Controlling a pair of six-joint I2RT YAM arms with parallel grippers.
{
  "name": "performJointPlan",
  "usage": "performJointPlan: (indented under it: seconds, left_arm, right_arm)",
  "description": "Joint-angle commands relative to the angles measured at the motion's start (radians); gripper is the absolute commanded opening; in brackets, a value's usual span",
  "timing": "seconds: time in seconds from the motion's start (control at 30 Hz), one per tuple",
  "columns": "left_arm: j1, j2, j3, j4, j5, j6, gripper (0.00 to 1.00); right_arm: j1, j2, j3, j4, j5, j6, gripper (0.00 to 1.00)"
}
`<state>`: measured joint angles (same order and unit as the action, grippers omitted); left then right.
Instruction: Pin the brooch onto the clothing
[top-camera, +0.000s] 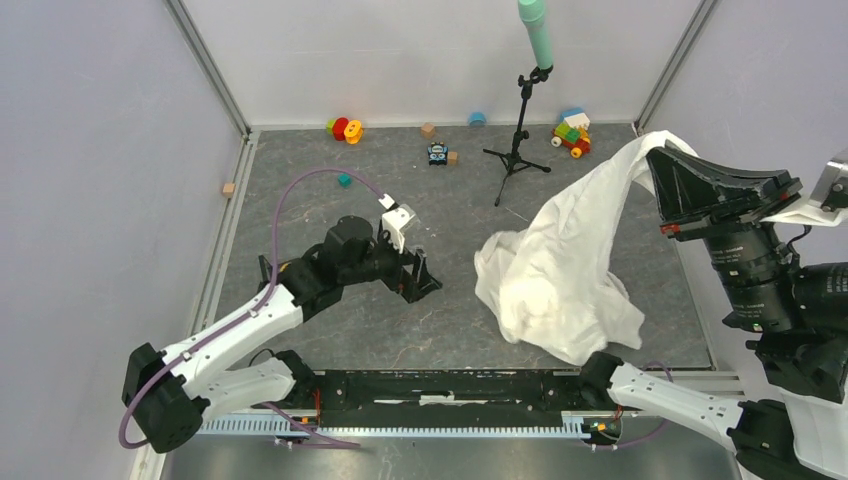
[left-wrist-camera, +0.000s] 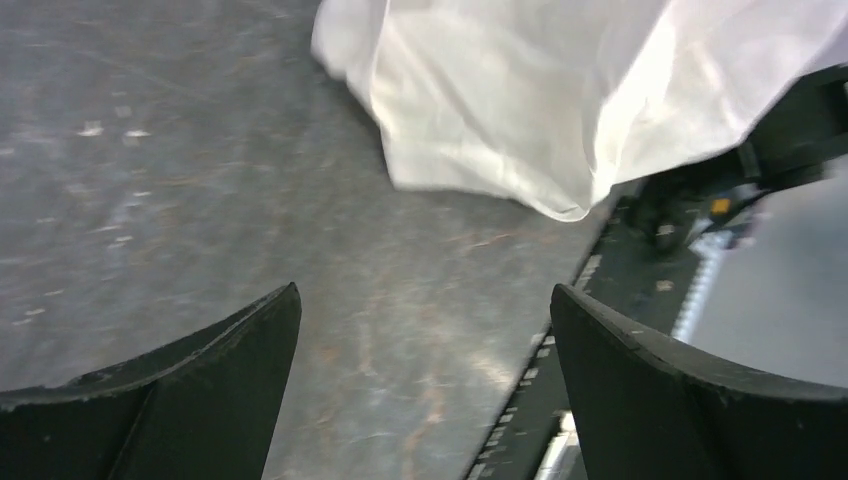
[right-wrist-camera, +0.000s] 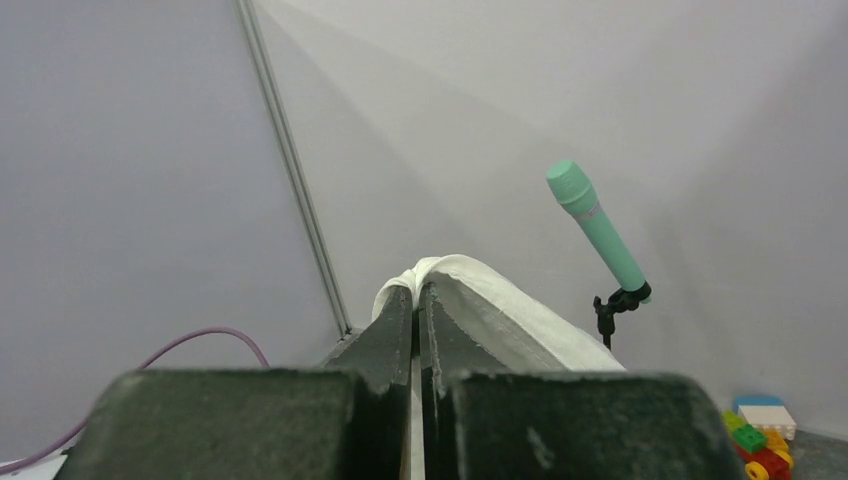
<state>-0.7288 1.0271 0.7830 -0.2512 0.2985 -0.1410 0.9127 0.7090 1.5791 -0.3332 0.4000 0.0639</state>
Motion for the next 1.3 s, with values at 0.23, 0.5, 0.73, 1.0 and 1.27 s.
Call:
performJointPlan:
  seconds: [0.23, 0.5, 0.73, 1.0, 1.27]
  left_arm:
    - [-0.185, -0.028, -0.170, 0.529, 0.023, -0.558, 1.00]
    - [-0.475, 0.316, -0.219, 0.801, -0.073, -0.529, 0.97]
    - [-0.651, 0.637, -0.059, 0.883, -0.163, -0.525, 0.86]
    - [-0.831, 0.757, -0.006, 0.913, -0.547, -0.488, 0.78]
    - [-0.874, 0.869, 0.093, 0.885, -0.777, -0.516, 0.71]
  right_arm:
    - [0.003, 0.022, -0.100, 0.021, 0.013, -0.052, 0.00]
    - [0.002, -0.078, -0.259, 0.049, 0.033, -0.021, 0.00]
    - [0.003, -0.120, -0.273, -0.036, 0.092, -0.002, 0.00]
    - [0.002, -0.194, -0.316, -0.107, 0.180, 0.023, 0.00]
    - [0.003, -0.222, -0.381, -0.119, 0.292, -0.026, 0.07]
